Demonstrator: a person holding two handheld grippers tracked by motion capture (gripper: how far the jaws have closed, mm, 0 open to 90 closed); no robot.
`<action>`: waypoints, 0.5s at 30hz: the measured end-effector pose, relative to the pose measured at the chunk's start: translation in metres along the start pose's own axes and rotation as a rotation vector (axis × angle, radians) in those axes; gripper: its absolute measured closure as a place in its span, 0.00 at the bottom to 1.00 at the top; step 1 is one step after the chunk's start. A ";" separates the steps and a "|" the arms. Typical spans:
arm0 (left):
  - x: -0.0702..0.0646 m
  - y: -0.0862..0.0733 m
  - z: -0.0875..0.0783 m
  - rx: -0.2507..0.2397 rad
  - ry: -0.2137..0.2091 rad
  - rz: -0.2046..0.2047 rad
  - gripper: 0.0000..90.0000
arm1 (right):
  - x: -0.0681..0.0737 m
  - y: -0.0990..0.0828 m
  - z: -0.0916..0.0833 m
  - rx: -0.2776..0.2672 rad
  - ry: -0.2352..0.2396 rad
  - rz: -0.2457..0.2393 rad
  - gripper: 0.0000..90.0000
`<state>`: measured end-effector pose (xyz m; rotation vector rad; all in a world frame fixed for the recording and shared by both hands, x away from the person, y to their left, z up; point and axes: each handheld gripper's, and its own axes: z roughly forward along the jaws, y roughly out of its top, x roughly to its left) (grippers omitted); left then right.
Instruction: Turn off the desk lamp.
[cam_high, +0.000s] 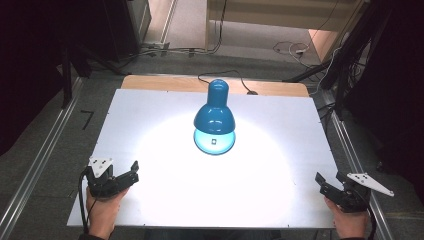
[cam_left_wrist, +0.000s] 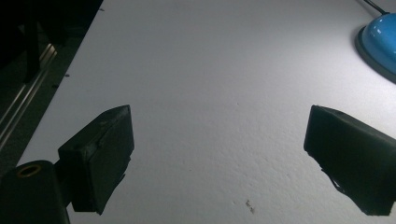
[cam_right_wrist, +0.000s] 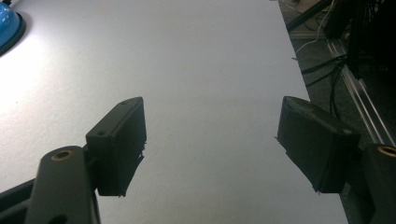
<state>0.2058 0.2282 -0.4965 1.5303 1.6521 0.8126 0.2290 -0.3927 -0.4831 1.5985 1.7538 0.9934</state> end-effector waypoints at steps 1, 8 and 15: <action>0.000 0.000 0.001 0.002 -0.002 -0.003 0.10 | 0.000 0.000 0.000 0.000 0.000 -0.001 0.25; -0.007 0.001 0.002 0.000 -0.012 0.000 0.10 | 0.001 0.000 0.001 0.003 0.005 -0.006 0.25; -0.017 0.003 0.004 -0.007 -0.031 0.010 0.11 | 0.002 0.000 0.001 0.004 0.004 -0.009 0.24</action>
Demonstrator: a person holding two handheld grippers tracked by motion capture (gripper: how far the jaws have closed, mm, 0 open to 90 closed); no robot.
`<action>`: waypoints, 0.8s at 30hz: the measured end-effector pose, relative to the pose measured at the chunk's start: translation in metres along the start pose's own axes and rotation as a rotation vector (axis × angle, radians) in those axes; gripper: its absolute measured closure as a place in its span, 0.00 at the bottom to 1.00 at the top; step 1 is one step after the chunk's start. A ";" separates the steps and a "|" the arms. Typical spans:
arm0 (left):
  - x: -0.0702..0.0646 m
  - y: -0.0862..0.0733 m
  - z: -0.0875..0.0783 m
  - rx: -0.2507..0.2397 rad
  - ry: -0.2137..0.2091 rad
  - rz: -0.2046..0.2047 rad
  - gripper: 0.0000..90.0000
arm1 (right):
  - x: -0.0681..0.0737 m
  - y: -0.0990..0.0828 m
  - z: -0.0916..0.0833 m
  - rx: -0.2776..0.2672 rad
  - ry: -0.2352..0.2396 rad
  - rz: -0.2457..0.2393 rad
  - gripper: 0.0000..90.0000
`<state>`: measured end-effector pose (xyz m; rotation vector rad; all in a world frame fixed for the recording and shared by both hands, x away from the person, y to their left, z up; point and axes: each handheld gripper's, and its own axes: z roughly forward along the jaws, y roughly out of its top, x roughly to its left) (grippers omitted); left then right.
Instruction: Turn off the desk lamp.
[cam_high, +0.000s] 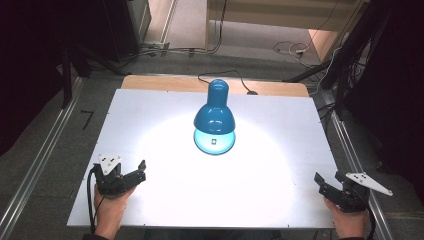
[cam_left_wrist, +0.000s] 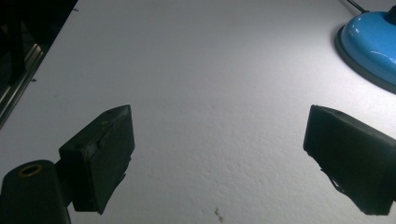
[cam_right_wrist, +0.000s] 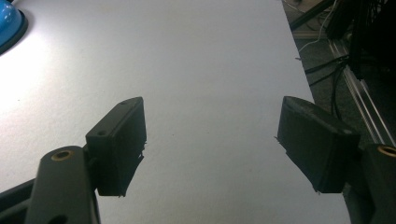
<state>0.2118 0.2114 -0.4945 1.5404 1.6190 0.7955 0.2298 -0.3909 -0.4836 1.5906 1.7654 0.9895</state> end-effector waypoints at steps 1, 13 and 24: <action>-0.002 0.000 0.000 -0.001 -0.002 0.001 0.11 | 0.000 0.000 0.000 0.000 0.000 0.000 0.24; -0.019 0.006 0.006 -0.018 -0.022 0.015 0.11 | 0.002 0.000 0.001 0.006 0.001 -0.010 0.23; -0.034 0.011 0.014 -0.019 -0.044 0.034 0.11 | 0.001 0.000 0.001 0.004 0.000 -0.012 0.23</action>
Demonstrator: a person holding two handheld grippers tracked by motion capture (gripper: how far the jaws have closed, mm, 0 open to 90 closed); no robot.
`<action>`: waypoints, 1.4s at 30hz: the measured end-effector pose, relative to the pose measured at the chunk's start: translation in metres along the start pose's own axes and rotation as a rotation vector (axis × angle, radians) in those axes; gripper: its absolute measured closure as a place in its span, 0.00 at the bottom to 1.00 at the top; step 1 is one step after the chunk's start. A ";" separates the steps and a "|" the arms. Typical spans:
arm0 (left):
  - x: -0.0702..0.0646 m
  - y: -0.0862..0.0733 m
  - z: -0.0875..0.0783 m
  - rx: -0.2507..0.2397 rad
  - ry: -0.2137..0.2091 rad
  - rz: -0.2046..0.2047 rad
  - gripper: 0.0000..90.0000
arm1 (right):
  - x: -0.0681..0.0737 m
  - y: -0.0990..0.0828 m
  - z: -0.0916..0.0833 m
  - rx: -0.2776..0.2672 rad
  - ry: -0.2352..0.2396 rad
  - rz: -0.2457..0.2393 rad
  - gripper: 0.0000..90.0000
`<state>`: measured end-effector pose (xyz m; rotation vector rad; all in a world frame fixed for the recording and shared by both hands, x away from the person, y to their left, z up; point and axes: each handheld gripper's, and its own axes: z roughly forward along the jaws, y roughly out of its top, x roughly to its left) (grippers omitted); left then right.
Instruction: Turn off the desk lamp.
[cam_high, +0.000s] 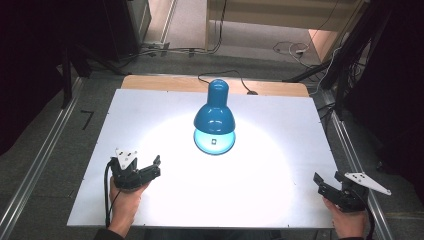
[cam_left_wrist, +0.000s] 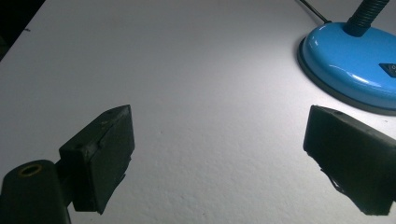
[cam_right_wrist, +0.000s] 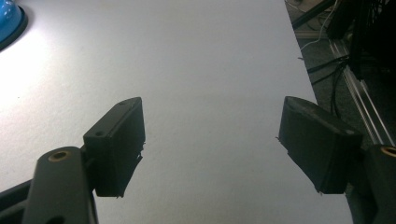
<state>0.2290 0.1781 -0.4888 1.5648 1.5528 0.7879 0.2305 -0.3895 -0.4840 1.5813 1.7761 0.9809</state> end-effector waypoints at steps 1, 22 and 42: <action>-0.001 0.000 0.001 0.002 -0.003 0.004 0.11 | 0.000 0.000 0.000 0.000 0.000 0.001 0.23; -0.022 0.007 0.011 -0.015 -0.031 0.030 0.13 | -0.001 0.000 0.000 -0.001 0.000 0.004 0.23; -0.041 0.014 0.022 -0.017 -0.058 0.038 0.14 | -0.001 0.000 0.000 0.001 -0.002 0.008 0.23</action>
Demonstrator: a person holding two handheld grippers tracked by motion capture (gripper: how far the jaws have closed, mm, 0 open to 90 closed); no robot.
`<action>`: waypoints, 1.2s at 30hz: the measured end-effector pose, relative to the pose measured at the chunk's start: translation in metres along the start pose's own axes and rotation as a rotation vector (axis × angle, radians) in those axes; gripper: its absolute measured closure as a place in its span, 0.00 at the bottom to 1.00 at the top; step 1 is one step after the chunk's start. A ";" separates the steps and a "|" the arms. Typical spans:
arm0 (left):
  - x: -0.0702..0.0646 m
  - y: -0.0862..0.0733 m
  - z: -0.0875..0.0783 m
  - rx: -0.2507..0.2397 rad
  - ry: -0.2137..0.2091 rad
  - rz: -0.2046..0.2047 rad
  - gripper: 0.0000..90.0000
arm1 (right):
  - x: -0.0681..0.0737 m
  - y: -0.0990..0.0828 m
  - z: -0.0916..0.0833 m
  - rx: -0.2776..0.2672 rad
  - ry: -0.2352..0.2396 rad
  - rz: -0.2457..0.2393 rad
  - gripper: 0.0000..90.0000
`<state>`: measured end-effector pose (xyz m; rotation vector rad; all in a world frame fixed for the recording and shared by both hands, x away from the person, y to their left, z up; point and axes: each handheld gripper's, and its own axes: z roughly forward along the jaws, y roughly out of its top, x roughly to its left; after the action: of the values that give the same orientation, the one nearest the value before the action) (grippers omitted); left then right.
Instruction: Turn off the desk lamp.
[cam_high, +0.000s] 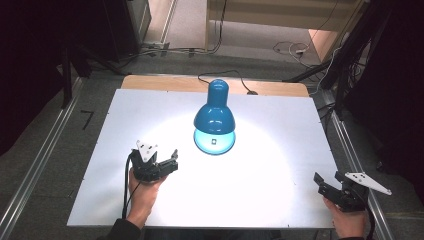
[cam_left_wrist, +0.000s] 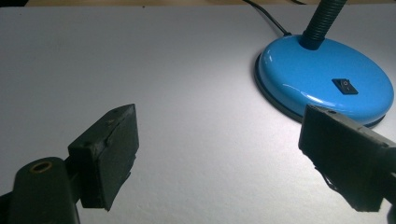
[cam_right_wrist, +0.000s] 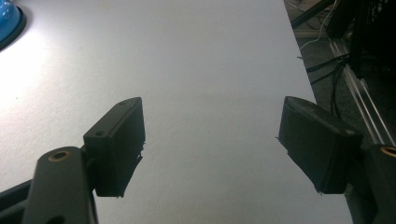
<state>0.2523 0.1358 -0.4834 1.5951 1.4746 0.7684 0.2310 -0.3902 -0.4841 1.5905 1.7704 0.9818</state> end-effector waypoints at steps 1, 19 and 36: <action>0.000 0.000 0.000 0.000 0.000 0.000 0.14 | 0.000 0.000 0.000 0.000 0.000 -0.001 0.23; -0.016 0.006 0.009 0.004 -0.033 0.014 0.16 | 0.000 0.000 0.000 0.002 -0.001 -0.001 0.23; -0.036 0.014 0.023 0.015 -0.058 0.018 0.16 | 0.000 0.000 0.001 0.006 -0.003 0.000 0.23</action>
<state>0.2743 0.0967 -0.4788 1.6306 1.4289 0.7171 0.2321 -0.3903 -0.4845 1.5949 1.7723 0.9744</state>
